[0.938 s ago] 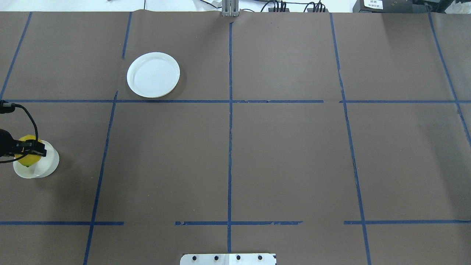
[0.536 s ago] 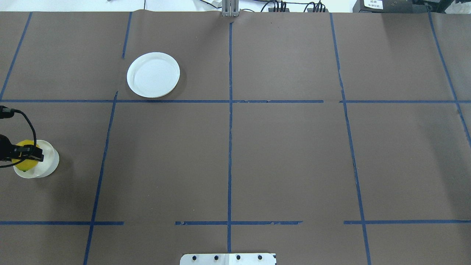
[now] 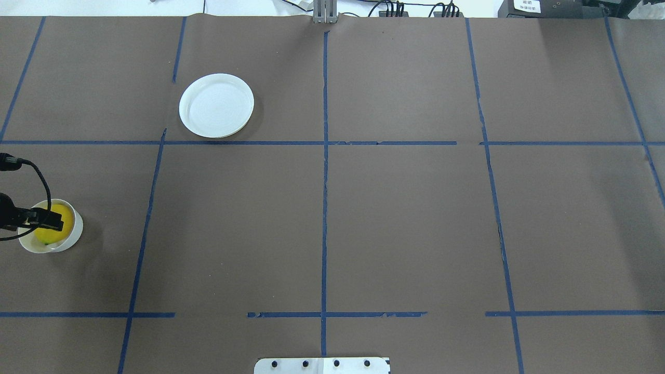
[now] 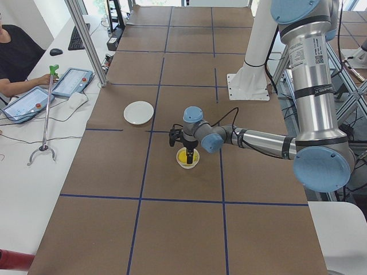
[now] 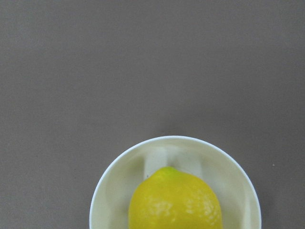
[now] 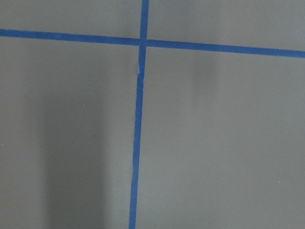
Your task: Move lemon from plate to bowl
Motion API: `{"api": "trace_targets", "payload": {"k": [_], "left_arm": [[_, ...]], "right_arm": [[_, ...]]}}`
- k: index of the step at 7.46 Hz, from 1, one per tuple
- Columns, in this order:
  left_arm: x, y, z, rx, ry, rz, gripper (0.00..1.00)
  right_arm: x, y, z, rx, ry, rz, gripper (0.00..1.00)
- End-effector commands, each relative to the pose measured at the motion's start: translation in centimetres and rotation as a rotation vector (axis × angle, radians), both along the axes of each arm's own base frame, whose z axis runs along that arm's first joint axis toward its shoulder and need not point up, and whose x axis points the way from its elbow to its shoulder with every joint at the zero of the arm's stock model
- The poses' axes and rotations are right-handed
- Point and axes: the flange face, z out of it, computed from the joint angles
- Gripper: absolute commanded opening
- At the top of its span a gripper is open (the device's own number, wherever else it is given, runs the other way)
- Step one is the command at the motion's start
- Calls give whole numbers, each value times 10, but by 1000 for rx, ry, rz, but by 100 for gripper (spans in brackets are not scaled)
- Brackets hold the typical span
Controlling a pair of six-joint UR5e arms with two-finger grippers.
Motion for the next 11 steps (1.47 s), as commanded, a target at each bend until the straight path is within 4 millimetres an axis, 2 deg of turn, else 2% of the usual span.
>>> {"api": "trace_targets", "payload": {"k": [1,3,4,5,6,8,9,11], "left_arm": [[1,-2,-8,14,11,4,100],[-5,-7,-15,100,10,88,100],[-25,-21,-14,108,-19,84,100],[-49,-43,-29,125,6,113,100],[-83,-55,-31,138,13,121,100],[-152,-65,-25,185,80,146,100],[-184,-68,-16,185,59,160,100],[-219,-74,4,186,35,167,100]], "right_arm": [[0,0,0,0,0,0,100],[0,0,0,0,0,0,100],[0,0,0,0,0,0,100],[0,0,0,0,0,0,100],[0,0,0,0,0,0,100],[0,0,0,0,0,0,100],[0,0,0,0,0,0,100],[0,0,0,0,0,0,100]]}}
